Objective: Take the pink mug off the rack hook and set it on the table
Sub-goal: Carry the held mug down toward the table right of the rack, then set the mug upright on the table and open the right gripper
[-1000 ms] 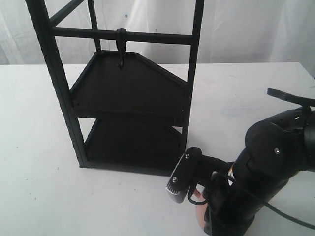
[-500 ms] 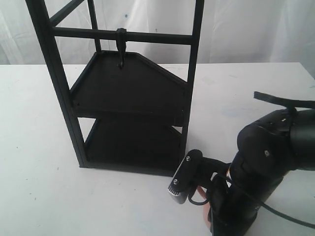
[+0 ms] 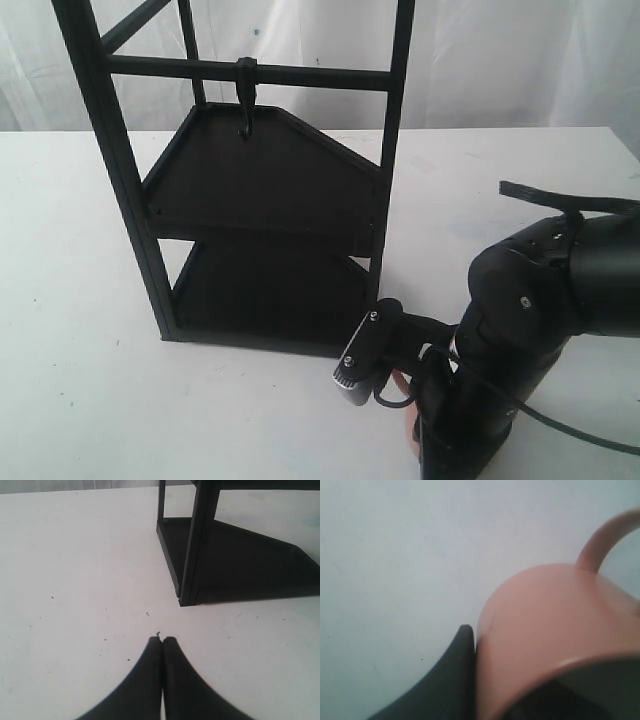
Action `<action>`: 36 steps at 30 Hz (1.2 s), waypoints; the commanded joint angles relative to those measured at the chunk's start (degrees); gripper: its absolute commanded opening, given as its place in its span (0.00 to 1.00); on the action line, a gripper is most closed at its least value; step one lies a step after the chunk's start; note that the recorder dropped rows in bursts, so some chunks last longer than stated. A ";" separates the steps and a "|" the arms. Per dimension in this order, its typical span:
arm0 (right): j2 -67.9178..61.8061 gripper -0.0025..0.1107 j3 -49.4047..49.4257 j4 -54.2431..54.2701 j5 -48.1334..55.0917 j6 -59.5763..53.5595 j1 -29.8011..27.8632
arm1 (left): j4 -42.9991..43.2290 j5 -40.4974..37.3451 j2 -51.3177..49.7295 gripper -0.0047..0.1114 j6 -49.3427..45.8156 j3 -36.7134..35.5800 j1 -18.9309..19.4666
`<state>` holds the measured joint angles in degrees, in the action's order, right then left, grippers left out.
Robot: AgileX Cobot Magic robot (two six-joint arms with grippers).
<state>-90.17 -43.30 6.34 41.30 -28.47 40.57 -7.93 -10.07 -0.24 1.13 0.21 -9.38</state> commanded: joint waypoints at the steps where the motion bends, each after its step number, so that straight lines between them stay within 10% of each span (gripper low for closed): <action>1: -0.50 0.02 0.04 -0.23 -0.56 0.22 0.05 | -0.16 0.15 0.24 0.04 0.09 -0.21 0.25; 14: 1.41 0.46 -1.54 0.44 0.63 0.31 0.05 | -0.16 0.15 0.24 0.04 0.09 -0.21 0.25; 27: 16.46 0.44 -1.44 0.44 5.24 2.92 0.05 | -0.16 0.15 0.24 0.04 0.09 -0.21 0.25; 36: 41.21 0.06 -1.44 2.66 8.98 12.29 0.05 | -0.16 0.15 0.24 0.04 0.09 -0.21 0.25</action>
<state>-54.93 -44.47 7.60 49.18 -19.10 40.57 -7.93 -10.07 -0.24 1.13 0.21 -9.38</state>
